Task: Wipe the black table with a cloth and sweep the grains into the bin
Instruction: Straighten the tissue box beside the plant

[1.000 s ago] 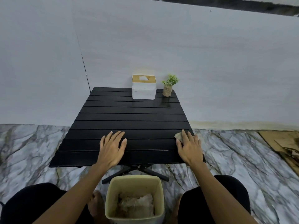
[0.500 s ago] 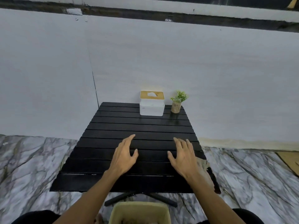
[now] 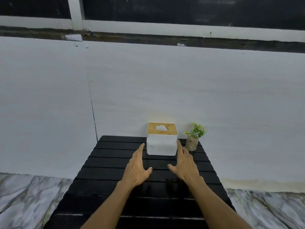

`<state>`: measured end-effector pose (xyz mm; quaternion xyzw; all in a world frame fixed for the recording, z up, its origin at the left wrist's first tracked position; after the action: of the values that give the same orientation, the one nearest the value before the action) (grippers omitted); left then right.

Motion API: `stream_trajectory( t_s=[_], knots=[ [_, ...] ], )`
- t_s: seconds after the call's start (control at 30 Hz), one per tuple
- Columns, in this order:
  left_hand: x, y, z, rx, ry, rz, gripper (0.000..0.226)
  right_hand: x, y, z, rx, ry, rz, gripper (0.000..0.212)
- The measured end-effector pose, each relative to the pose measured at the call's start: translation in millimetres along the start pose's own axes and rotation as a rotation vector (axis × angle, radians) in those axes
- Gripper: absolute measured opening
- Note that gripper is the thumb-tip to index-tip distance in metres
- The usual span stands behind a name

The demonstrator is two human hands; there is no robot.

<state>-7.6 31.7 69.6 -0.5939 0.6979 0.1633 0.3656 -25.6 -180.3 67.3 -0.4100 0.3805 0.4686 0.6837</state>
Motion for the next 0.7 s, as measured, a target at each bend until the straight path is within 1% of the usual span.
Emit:
stream_trajectory(
  t_s=[0.1,0.2,0.23,0.3,0.33,0.37,0.47,0.53,0.6,0.7],
  knots=[
    [12.1,-35.2,2.6,0.013,-0.005,0.016,0.108,15.1,-29.4,-8.1,0.0,0.04,0.005,0.125],
    [22.1,-67.2,6.2,0.055,0.024,0.003,0.109,27.7,-51.3,-14.6,-0.019,0.007,-0.024,0.131],
    [25.0,-77.2,5.9,0.073,0.047,0.003,0.107,30.4,-58.0,-16.1,-0.031,-0.011,-0.036,0.132],
    [29.1,-95.5,3.8,0.104,0.119,-0.002,0.091,33.2,-70.9,-16.6,-0.068,-0.048,-0.064,0.133],
    [30.3,-102.1,2.7,0.105,0.126,-0.01,0.083,33.6,-76.4,-16.0,-0.089,-0.061,-0.071,0.131],
    [31.1,-106.2,1.7,0.105,0.115,-0.021,0.079,33.5,-81.3,-15.0,-0.104,-0.073,-0.074,0.128],
    [35.9,-111.9,7.8,0.083,0.057,-0.054,0.082,32.9,-90.9,-12.7,-0.122,-0.126,-0.066,0.112],
    [39.8,-111.1,11.8,0.066,0.06,-0.074,0.08,34.1,-90.2,-12.5,-0.12,-0.183,-0.064,0.103],
    [40.4,-107.9,11.6,0.053,0.084,-0.1,0.079,35.8,-86.0,-12.9,-0.117,-0.236,-0.072,0.099],
    [35.8,-99.6,10.4,0.075,0.101,-0.151,0.077,37.7,-77.9,-10.0,-0.15,-0.294,-0.131,0.096]
  ],
)
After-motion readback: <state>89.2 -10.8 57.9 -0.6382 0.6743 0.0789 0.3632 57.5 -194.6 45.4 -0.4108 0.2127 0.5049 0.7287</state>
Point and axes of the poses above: each hand's wrist, its own y-axis away from the middle knuckle, its own x-axis out of the palm, z = x × y, the point moved 2 cm from there along -y, towards the middle knuckle, and after that the axes turned 2 degrees about -z, right-handed, at the moved point
